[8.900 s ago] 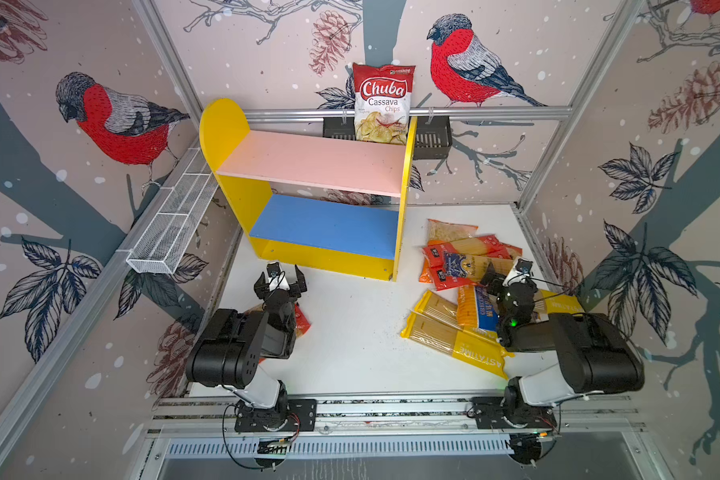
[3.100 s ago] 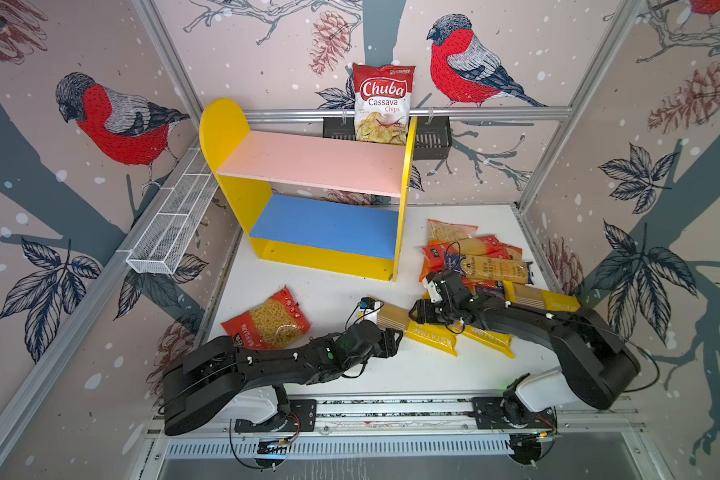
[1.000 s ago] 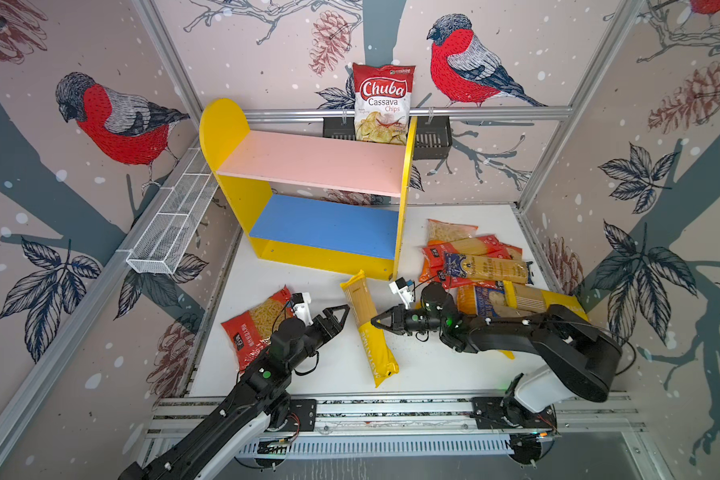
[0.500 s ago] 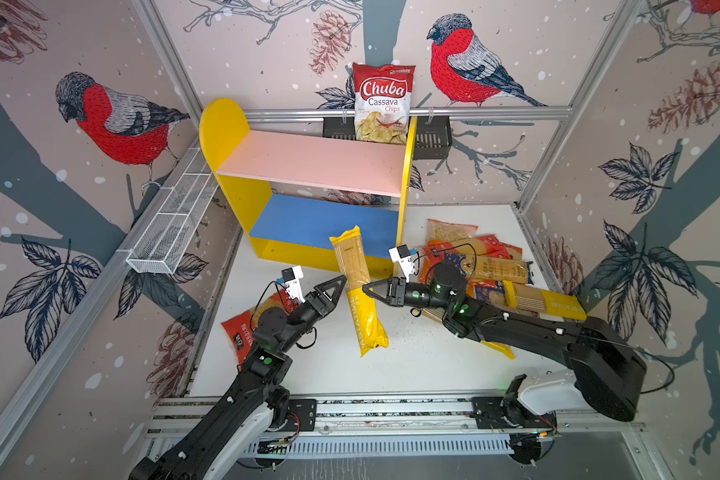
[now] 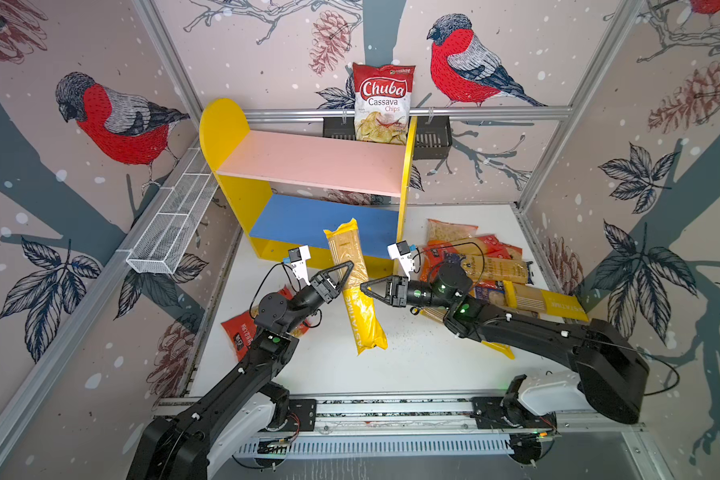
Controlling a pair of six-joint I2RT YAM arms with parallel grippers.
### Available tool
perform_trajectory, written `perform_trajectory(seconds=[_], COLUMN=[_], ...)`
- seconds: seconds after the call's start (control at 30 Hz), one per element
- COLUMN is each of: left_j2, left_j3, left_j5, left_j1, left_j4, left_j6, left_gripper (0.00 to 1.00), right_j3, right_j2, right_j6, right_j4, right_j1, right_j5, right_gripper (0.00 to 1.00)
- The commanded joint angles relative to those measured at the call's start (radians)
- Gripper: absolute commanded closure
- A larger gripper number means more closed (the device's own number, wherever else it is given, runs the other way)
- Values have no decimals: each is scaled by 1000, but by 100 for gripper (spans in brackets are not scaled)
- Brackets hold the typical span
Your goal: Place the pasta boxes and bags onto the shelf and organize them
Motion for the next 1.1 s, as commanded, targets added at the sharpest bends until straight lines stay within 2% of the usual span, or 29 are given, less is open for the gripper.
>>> perform_trajectory(seconds=[0.0, 0.17, 0.23, 0.27, 0.37, 0.47, 0.57, 0.63, 0.9, 0.97, 1.07], left_j2=[4, -1, -1, -3, -2, 4, 21, 32, 26, 19, 14], left_j3=[31, 56, 71, 82, 118, 165, 187, 193, 249, 258, 264], left_j5=[43, 18, 18, 18, 18, 19, 31, 45, 72, 67, 54], left_j1=[1, 1, 1, 1, 0, 1, 1, 1, 1, 1, 1], left_j4=[120, 89, 76, 64, 26, -37, -32, -15, -75, -112, -165], left_j6=[12, 3, 4, 6, 14, 28, 13, -12, -5, 18, 48], left_gripper=[73, 91, 96, 99, 100, 100, 100, 100, 100, 100, 100], right_j3=[-2, 7, 1, -7, -24, 1, 63, 88, 142, 146, 151], right_j2=[-15, -43, -46, -47, -57, -70, -54, -37, 2, -3, -7], right_j6=[-2, -103, -129, -139, -179, -277, -380, -404, -419, -407, -366], right_j4=[82, -57, -92, -100, -149, -263, -395, -440, -423, -383, -301], right_j1=[-6, 10, 16, 19, 29, 66, 109, 110, 64, 56, 56], right_j5=[0, 66, 79, 77, 87, 129, 203, 240, 195, 155, 91], right_gripper=[95, 80, 70, 62, 44, 36, 33, 33, 31, 35, 50])
